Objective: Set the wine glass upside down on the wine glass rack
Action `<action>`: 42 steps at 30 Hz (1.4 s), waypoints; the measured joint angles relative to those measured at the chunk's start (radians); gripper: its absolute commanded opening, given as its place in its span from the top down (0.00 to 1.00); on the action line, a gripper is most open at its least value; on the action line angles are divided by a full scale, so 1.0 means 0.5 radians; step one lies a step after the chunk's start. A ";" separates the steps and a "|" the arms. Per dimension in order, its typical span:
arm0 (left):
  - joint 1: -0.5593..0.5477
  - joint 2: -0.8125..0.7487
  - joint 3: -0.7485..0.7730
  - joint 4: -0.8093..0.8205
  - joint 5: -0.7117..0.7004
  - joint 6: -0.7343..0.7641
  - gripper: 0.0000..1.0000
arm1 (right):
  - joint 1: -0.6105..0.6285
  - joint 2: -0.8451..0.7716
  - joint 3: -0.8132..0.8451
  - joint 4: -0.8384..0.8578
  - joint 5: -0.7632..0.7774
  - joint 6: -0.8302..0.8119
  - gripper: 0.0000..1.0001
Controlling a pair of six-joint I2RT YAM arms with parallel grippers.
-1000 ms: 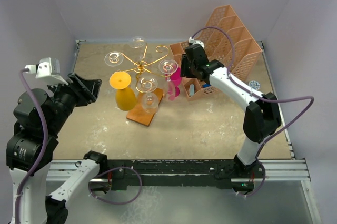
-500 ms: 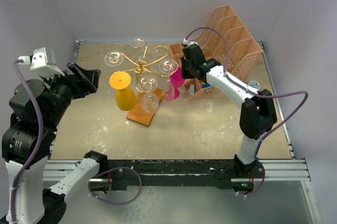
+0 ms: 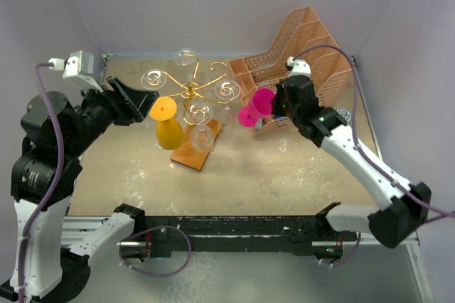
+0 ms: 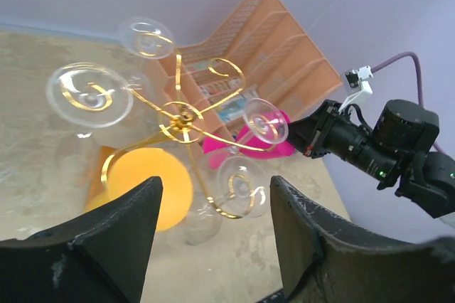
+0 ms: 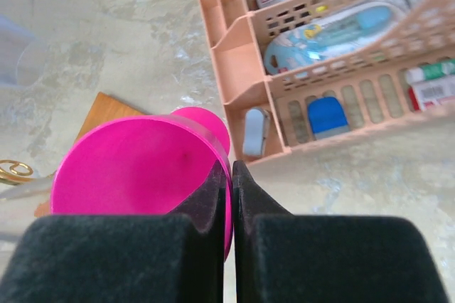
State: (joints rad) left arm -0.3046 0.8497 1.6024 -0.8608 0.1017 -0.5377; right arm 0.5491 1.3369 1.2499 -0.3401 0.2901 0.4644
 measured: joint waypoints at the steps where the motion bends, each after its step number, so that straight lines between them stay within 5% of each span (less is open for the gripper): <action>1: -0.002 0.040 0.017 0.018 0.063 -0.036 0.45 | 0.000 -0.101 -0.076 0.015 0.037 0.018 1.00; 12: -0.008 0.495 0.005 0.678 0.774 -0.613 0.45 | 0.000 -1.104 -0.569 0.397 0.118 0.164 1.00; 20: -0.013 0.527 -0.224 1.375 0.978 -1.148 0.44 | 0.000 -1.555 -0.789 0.777 0.125 0.258 1.00; 30: -0.410 0.645 -0.357 1.666 0.768 -1.520 0.42 | 0.000 -1.708 -1.037 1.082 0.176 0.371 1.00; 42: -0.942 0.740 -0.574 1.843 0.078 -1.766 0.44 | 0.001 -1.681 -1.081 1.445 0.227 0.433 1.00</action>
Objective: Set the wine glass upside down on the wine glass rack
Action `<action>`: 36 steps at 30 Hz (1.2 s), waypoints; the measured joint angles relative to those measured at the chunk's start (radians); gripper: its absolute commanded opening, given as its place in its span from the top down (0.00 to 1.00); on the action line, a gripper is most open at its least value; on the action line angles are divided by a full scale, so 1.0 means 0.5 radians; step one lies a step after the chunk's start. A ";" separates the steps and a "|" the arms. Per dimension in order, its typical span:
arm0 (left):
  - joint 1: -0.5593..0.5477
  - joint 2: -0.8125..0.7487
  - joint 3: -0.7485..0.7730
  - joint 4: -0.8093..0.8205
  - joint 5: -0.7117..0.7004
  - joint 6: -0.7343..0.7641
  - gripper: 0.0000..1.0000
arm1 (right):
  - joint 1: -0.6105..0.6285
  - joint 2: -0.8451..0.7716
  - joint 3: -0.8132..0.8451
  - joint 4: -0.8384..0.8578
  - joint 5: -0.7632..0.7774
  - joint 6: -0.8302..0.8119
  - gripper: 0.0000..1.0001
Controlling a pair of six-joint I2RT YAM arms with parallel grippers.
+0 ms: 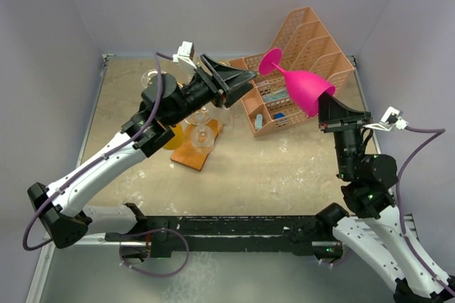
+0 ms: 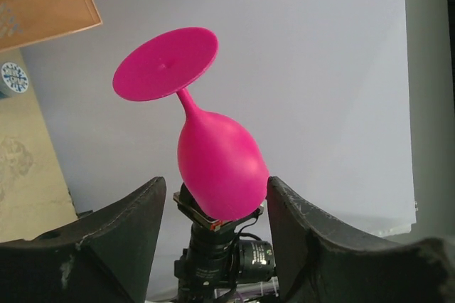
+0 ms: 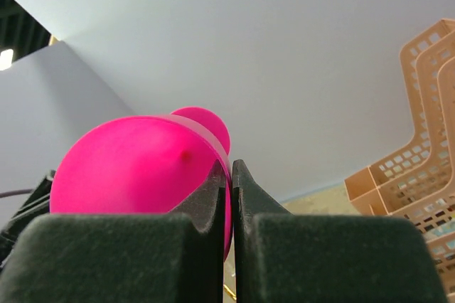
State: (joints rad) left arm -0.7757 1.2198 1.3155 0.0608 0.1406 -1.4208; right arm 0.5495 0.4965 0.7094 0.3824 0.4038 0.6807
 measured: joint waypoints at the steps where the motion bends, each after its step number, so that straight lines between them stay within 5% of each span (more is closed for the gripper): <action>1: -0.031 0.024 -0.002 0.016 -0.044 -0.030 0.44 | 0.000 0.000 -0.011 0.042 -0.003 0.005 1.00; 18: -0.282 0.219 0.075 0.059 -0.838 -0.195 0.52 | 0.000 0.054 -0.095 0.176 -0.081 0.094 1.00; 36: -0.417 0.320 0.182 -0.060 -1.172 -0.214 0.65 | -0.001 0.099 -0.069 0.158 -0.260 0.106 1.00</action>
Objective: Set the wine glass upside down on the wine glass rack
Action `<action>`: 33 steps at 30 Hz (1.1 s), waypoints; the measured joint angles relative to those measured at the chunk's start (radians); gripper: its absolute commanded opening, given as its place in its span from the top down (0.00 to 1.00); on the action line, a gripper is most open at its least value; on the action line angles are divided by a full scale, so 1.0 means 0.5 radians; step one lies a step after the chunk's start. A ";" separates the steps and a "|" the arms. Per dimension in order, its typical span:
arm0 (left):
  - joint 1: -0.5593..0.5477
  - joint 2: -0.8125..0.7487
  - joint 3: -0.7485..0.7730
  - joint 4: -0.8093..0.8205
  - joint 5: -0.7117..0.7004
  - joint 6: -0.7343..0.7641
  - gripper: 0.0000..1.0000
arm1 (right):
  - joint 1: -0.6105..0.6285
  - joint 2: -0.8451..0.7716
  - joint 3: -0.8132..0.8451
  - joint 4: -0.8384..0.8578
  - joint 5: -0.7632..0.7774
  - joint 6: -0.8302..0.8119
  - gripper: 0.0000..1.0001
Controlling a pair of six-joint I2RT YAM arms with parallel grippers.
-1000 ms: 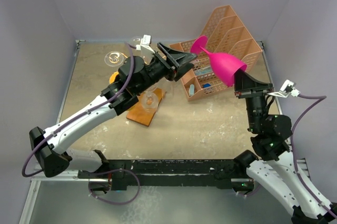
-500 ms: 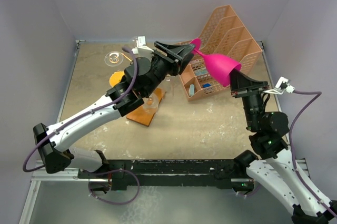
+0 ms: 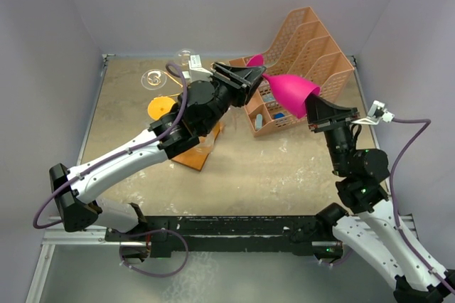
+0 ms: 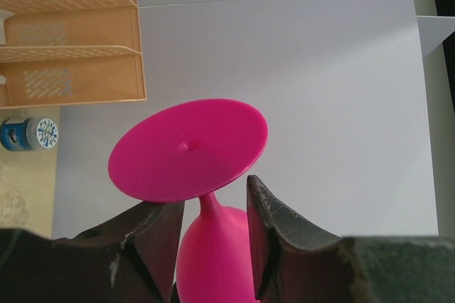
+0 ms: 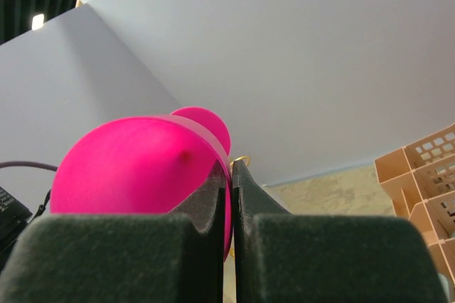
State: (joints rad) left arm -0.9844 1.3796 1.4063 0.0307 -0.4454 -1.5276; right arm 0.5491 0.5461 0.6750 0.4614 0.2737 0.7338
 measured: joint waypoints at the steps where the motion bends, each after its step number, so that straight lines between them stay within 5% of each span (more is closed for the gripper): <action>1: -0.002 0.000 0.000 -0.008 -0.008 0.000 0.66 | 0.000 0.006 0.001 0.002 -0.016 -0.006 1.00; 7: -0.011 0.023 0.025 -0.025 -0.031 0.002 0.79 | -0.002 0.060 0.040 0.011 -0.159 -0.072 1.00; 12: -0.014 0.034 0.035 -0.018 -0.044 0.003 1.00 | -0.008 0.060 0.056 0.018 -0.257 -0.144 1.00; 15: -0.014 0.033 0.063 0.029 -0.057 0.011 1.00 | -0.012 0.054 0.056 -0.015 -0.330 -0.173 1.00; 21: -0.022 0.025 0.072 0.064 -0.067 0.182 1.00 | -0.011 -0.003 0.069 -0.172 -0.385 -0.197 0.47; 25: -0.019 0.007 0.072 0.087 -0.089 0.434 1.00 | -0.008 -0.066 0.150 -0.453 -0.364 -0.231 0.38; 33: -0.019 -0.119 0.078 0.181 -0.021 1.236 1.00 | -0.009 -0.226 0.294 -1.017 -0.309 -0.294 0.33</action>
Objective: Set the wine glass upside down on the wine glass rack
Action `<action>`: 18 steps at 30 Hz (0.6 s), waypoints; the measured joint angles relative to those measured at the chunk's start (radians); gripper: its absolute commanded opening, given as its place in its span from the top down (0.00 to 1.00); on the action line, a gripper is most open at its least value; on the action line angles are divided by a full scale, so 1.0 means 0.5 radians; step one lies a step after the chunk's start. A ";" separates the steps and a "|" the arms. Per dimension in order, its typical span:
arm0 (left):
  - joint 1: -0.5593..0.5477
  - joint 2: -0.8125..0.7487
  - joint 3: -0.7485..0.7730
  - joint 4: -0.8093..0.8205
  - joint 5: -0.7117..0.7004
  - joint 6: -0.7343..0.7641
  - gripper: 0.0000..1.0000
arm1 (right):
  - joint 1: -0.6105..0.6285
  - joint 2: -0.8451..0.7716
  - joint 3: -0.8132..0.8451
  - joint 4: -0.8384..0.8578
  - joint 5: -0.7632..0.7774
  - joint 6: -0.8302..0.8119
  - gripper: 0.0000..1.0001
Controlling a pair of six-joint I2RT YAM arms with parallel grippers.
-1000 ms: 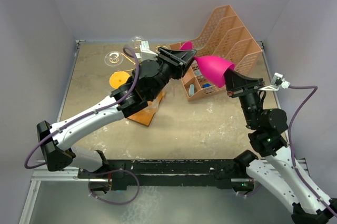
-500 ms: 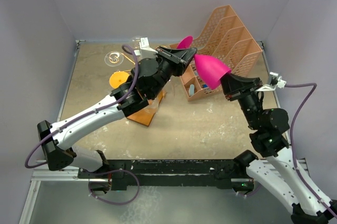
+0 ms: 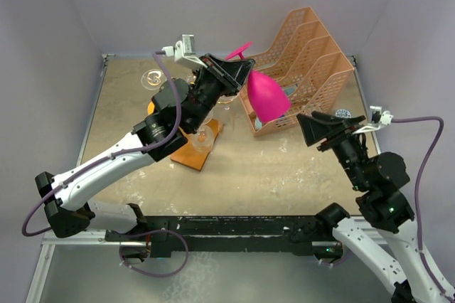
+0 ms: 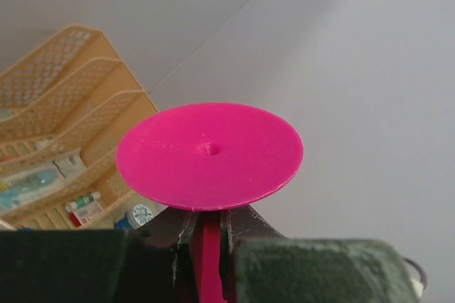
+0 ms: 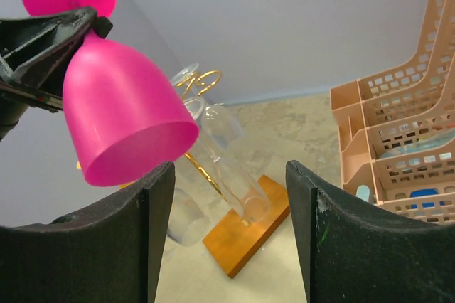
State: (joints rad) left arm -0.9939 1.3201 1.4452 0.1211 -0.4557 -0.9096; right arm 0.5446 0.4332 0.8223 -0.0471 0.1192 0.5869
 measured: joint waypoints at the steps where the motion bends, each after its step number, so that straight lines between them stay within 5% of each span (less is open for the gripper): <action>1: -0.001 -0.021 0.000 0.014 0.043 0.136 1.00 | 0.000 -0.007 0.033 -0.050 0.004 -0.006 0.32; 9: -0.001 -0.069 0.047 -0.026 0.441 1.032 1.00 | 0.001 0.149 0.546 -0.397 0.069 0.230 0.30; 18: -0.001 -0.072 0.031 -0.065 0.816 1.674 1.00 | 0.006 0.442 0.848 -0.472 -0.123 0.584 0.31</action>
State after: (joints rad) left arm -0.9943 1.2839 1.4609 0.0887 -0.0479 -0.0727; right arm 0.5476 0.6540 1.2461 -0.2829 0.0578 0.8787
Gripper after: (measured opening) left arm 0.047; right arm 0.696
